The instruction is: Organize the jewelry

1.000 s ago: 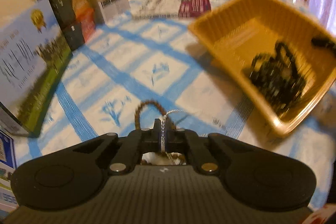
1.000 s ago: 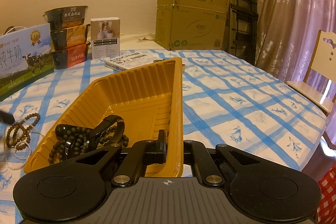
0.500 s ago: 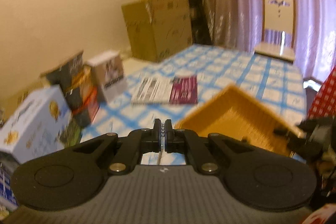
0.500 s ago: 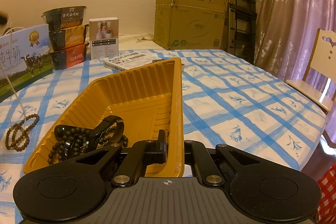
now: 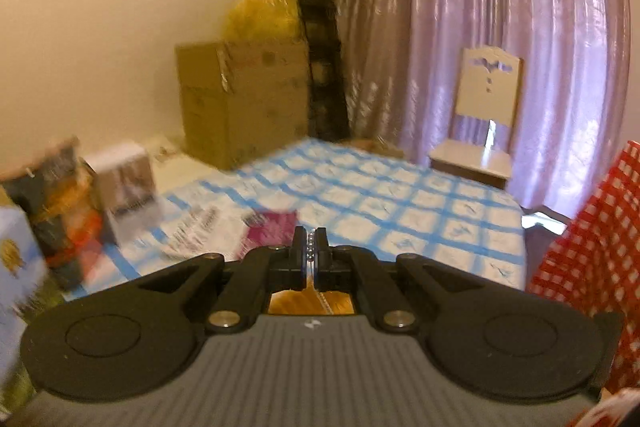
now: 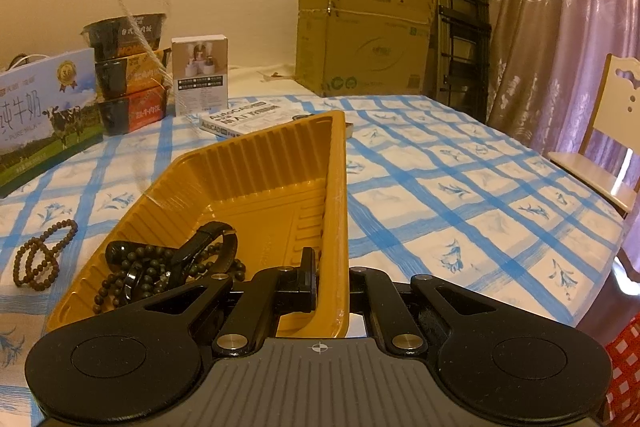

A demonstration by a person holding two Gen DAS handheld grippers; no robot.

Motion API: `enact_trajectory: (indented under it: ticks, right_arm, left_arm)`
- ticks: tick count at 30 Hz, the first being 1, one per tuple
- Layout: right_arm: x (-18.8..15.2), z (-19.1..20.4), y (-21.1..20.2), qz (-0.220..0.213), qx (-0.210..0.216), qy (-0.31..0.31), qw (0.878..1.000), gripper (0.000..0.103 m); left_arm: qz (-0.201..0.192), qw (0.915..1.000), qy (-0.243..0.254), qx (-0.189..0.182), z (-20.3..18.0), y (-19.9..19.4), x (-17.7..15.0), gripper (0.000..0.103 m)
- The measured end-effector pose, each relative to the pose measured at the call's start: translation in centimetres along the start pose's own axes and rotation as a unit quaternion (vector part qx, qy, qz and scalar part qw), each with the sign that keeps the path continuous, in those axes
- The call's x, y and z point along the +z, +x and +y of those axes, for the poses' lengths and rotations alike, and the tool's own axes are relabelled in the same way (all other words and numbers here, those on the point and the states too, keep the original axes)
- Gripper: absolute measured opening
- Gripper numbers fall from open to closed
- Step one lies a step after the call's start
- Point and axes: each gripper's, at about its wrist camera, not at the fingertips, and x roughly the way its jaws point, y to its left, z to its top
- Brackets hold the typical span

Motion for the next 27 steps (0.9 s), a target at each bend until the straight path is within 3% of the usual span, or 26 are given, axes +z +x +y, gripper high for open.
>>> enact_trajectory:
  ticks: [4, 6, 8, 11, 17, 27]
  right_arm:
    - [0.1, 0.0, 0.0, -0.001, 0.001, -0.001, 1.000, 0.005]
    - [0.0, 0.0, 0.0, -0.001, 0.001, -0.001, 1.000, 0.005]
    - [0.0, 0.0, -0.1, -0.001, 0.001, -0.001, 1.000, 0.005]
    - [0.0, 0.0, -0.1, -0.001, 0.001, -0.001, 1.000, 0.005]
    - [-0.1, 0.0, -0.1, 0.000, 0.001, 0.001, 1.000, 0.005]
    - [-0.2, -0.1, -0.1, 0.000, -0.001, 0.003, 1.000, 0.005]
  left_arm:
    - [0.063, 0.9973, -0.025, -0.027, -1.0, 3.4, -3.2, 0.007]
    - [0.086, 0.9951, -0.034, -0.036, -1.2, 4.6, -4.6, 0.018]
    - [0.101, 0.9934, -0.041, -0.037, -1.4, 5.2, -5.7, 0.022]
    - [0.101, 0.9931, -0.054, -0.024, -1.1, 4.6, -7.0, 0.039]
    - [0.093, 0.9918, -0.077, 0.041, 1.9, 0.4, -9.5, 0.043]
    - [0.121, 0.9716, -0.123, 0.162, 6.9, -6.4, -13.8, 0.050]
